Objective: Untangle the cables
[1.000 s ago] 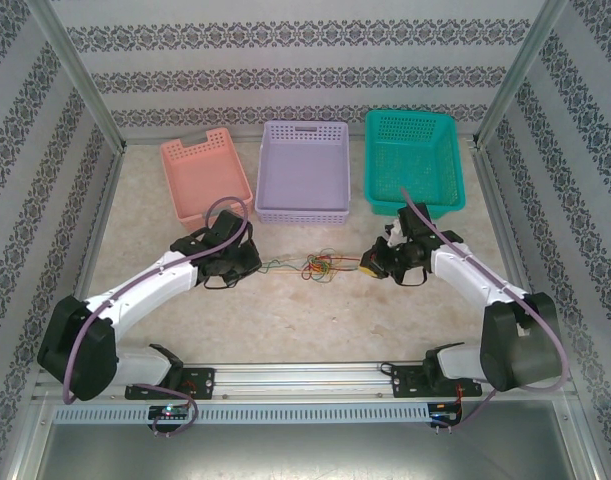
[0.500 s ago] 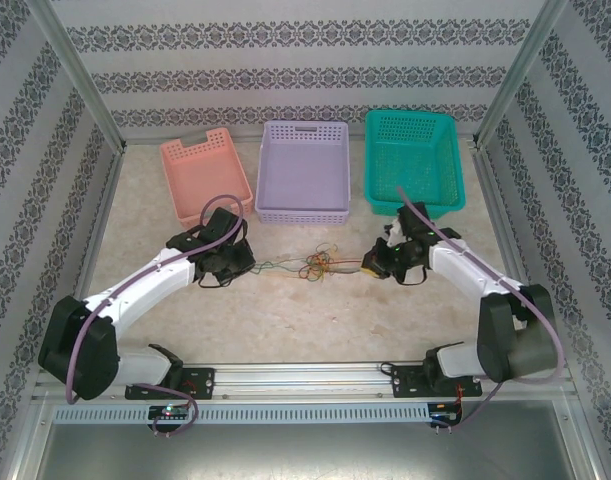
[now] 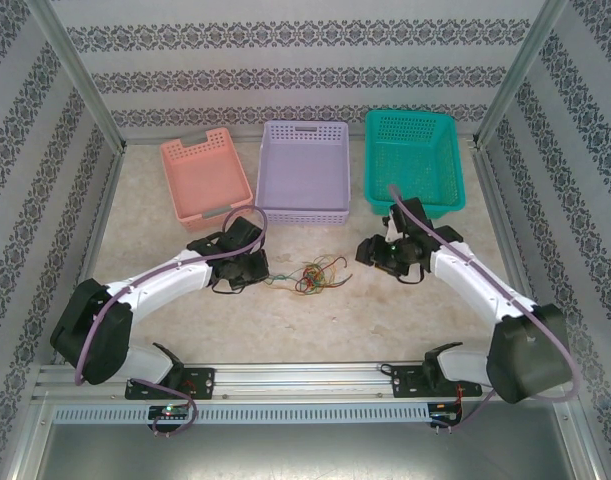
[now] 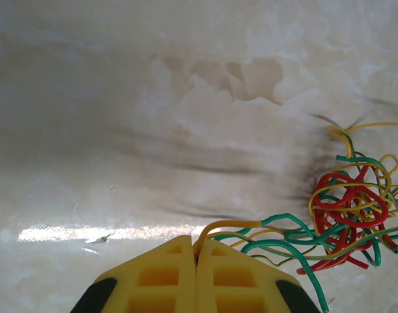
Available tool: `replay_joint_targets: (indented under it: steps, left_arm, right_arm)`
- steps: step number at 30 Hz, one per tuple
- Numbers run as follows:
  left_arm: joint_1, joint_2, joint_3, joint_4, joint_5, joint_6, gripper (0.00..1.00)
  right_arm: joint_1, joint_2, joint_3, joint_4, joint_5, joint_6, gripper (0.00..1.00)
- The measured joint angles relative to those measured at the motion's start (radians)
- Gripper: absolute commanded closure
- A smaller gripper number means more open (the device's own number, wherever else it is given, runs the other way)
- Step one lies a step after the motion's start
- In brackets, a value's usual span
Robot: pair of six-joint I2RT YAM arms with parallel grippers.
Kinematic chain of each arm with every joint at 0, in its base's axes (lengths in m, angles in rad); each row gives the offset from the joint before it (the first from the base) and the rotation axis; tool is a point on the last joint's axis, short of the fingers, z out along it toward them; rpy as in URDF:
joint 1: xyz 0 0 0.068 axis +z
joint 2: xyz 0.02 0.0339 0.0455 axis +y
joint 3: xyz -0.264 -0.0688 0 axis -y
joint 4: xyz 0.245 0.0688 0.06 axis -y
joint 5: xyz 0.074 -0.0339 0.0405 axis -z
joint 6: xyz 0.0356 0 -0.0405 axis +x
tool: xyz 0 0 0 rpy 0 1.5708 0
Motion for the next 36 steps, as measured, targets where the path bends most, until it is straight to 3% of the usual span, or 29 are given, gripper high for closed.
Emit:
replay_joint_targets:
  steps: [3,6,11,14,20,27,31,36]
  left_arm:
    - [0.0,0.002,0.007,0.002,0.004,0.013,1.0]
    - [-0.001,0.016,0.009,0.012,0.011,0.013,1.0]
    - [-0.014,0.053,0.012,0.035,0.015,0.009,1.0]
    - [-0.02,0.062,0.016,0.04,0.015,0.005,1.0]
    - [-0.027,0.063,0.027,0.047,0.013,0.002,1.0]
    - [-0.023,0.063,0.064,-0.018,-0.065,-0.002,1.0]
    - [0.013,0.058,0.075,-0.06,-0.105,-0.001,1.0]
    - [0.13,0.026,0.05,-0.093,-0.128,0.015,1.0]
  right_arm:
    - [0.047,0.03,0.056,0.015,0.008,0.023,0.52]
    - [0.122,0.096,0.057,0.08,-0.011,0.147,0.62]
    - [0.243,0.187,0.032,0.169,-0.023,0.393,0.63]
    - [0.256,0.218,0.037,0.201,-0.022,0.461,0.7]
    - [0.218,0.316,0.06,0.214,-0.02,0.518,1.0]
    - [0.146,0.247,0.06,0.174,-0.013,0.484,1.0]
    - [0.018,0.145,0.064,0.134,-0.047,0.403,1.0]
    - [-0.156,0.05,0.064,0.061,-0.104,0.3,1.0]
